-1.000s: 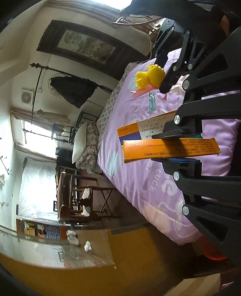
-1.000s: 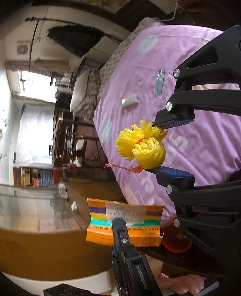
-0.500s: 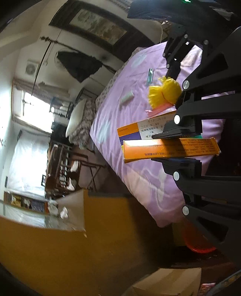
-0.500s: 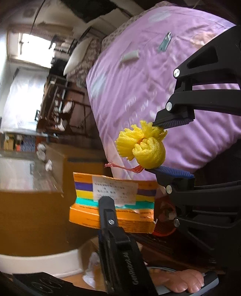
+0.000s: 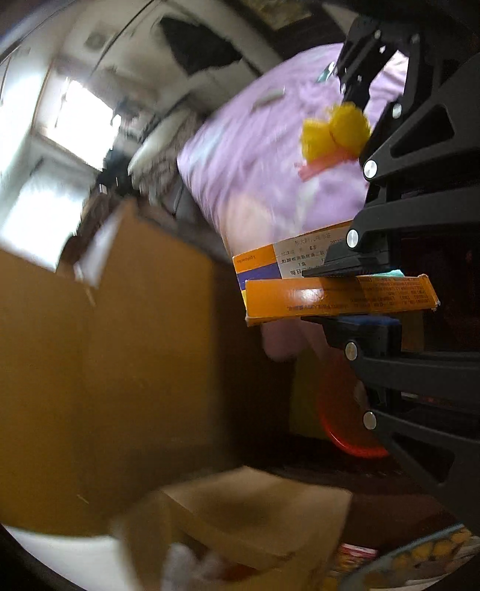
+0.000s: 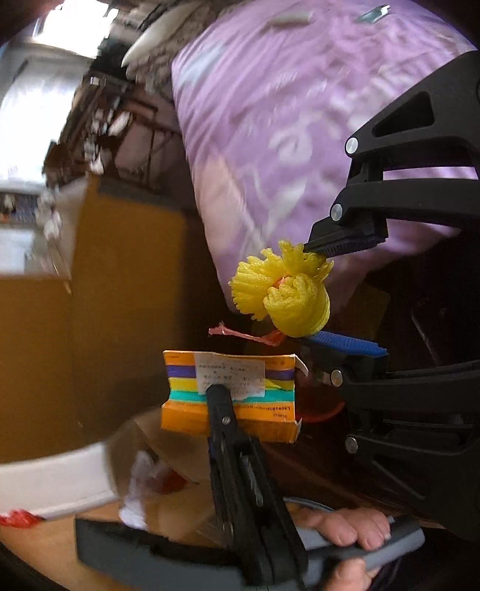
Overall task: Collect trash
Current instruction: 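Carry the orange box and yellow flower over the red wastebasket, then open the left tool over the basket while the right tool releases the flower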
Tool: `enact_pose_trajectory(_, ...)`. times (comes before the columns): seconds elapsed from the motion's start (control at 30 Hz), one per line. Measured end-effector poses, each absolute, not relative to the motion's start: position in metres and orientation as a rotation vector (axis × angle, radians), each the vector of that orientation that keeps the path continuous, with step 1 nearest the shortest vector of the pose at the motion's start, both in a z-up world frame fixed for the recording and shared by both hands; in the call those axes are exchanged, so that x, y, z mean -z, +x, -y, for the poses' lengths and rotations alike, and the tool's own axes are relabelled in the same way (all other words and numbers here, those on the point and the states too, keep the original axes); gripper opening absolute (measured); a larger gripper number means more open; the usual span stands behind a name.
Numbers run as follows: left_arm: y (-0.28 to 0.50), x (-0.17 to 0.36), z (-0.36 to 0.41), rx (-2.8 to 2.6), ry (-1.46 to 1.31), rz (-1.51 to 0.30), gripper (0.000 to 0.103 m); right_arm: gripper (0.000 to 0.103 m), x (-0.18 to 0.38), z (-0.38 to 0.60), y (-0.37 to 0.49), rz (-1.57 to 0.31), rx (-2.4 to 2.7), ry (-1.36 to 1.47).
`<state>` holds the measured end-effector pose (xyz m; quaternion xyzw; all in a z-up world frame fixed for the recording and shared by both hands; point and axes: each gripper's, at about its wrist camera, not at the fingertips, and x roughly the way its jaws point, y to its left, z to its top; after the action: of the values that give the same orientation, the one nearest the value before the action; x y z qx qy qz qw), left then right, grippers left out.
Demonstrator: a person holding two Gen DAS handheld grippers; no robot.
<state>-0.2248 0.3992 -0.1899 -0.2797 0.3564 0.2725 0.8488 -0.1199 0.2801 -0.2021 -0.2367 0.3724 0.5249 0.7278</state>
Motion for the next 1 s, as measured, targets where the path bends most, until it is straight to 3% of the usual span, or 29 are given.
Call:
enact_pose_trajectory(0.5,-0.267,0.315,-0.483,-0.76,-0.782,-0.985,0.017,0.039,0.307,-0.382,-0.16,-1.055,-1.307,-0.681)
enact_pose_trajectory(1.0,-0.276,0.36,-0.493,-0.843,-0.777,-1.105,0.017,0.041,0.356,-0.422,-0.166,-1.174,-1.327,-0.748)
